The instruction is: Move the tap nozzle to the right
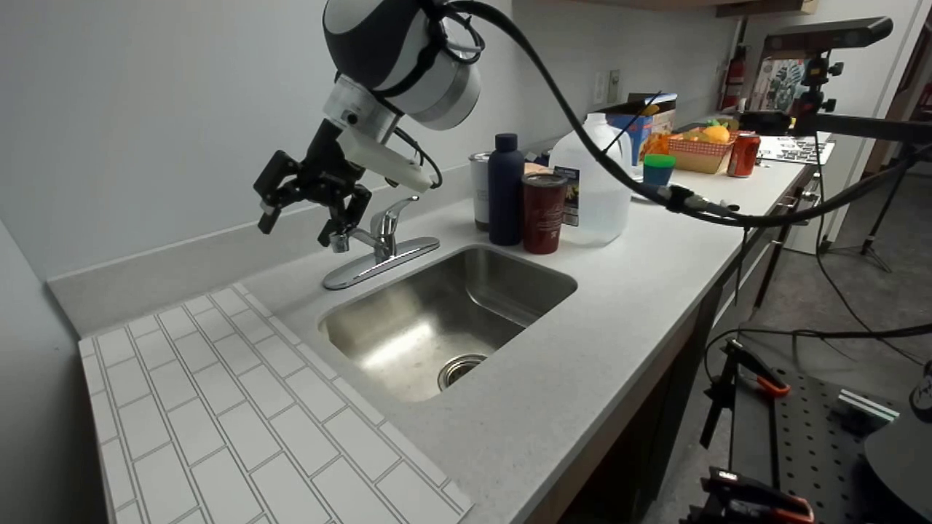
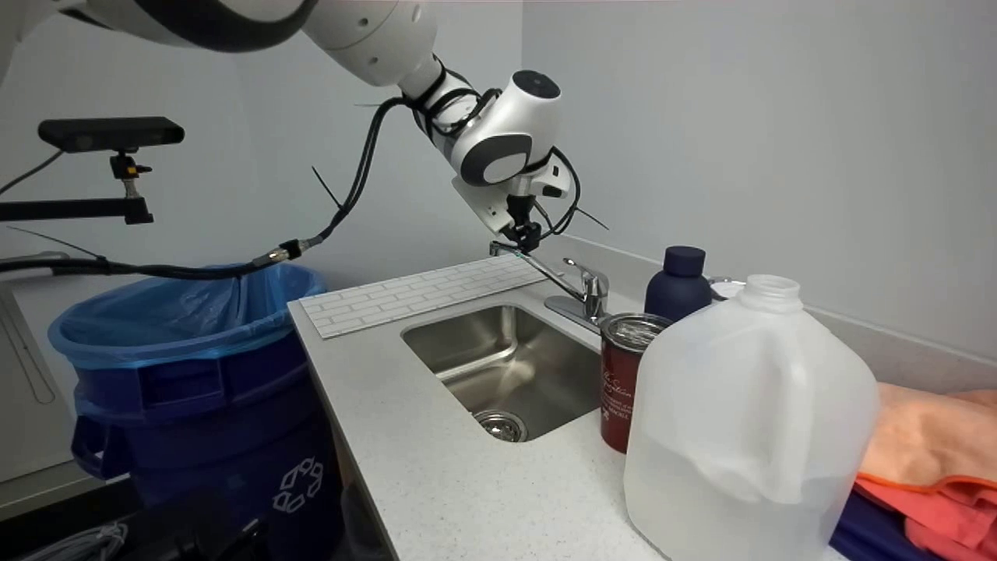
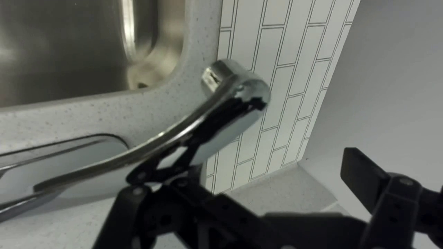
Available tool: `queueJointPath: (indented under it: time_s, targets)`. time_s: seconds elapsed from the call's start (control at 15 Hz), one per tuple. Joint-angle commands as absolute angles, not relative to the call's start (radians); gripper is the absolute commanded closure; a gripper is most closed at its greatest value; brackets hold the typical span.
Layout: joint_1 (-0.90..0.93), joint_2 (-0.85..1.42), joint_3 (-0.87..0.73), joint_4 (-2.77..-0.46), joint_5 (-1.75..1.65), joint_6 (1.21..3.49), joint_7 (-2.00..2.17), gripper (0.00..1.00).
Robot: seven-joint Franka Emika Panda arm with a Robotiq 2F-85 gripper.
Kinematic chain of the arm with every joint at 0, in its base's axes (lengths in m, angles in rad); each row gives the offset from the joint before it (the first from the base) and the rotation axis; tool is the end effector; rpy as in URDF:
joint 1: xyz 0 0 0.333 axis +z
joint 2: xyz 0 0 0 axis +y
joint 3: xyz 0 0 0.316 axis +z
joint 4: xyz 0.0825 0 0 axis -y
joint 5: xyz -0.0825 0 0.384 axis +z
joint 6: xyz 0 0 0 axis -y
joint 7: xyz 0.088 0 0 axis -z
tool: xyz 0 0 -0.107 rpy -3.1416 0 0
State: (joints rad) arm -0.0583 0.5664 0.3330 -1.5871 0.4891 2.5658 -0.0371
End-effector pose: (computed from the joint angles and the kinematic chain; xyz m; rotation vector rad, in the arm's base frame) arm 0.7116 0.1499 0.3652 -2.5426 0.1730 -0.4573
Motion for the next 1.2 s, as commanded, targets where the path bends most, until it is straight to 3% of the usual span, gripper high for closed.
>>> queueJointPath:
  time_s: [0.0, 0.6, 1.13]
  targets:
    - [-0.086, 0.412, 0.334, -1.792, 0.565, 2.476, -0.066, 0.00]
    - [-0.037, 0.198, 0.234, -2.005, 0.554, 2.258, -0.065, 0.00]
    - [0.014, 0.166, 0.148, -2.116, 0.378, 2.428, -0.061, 0.00]
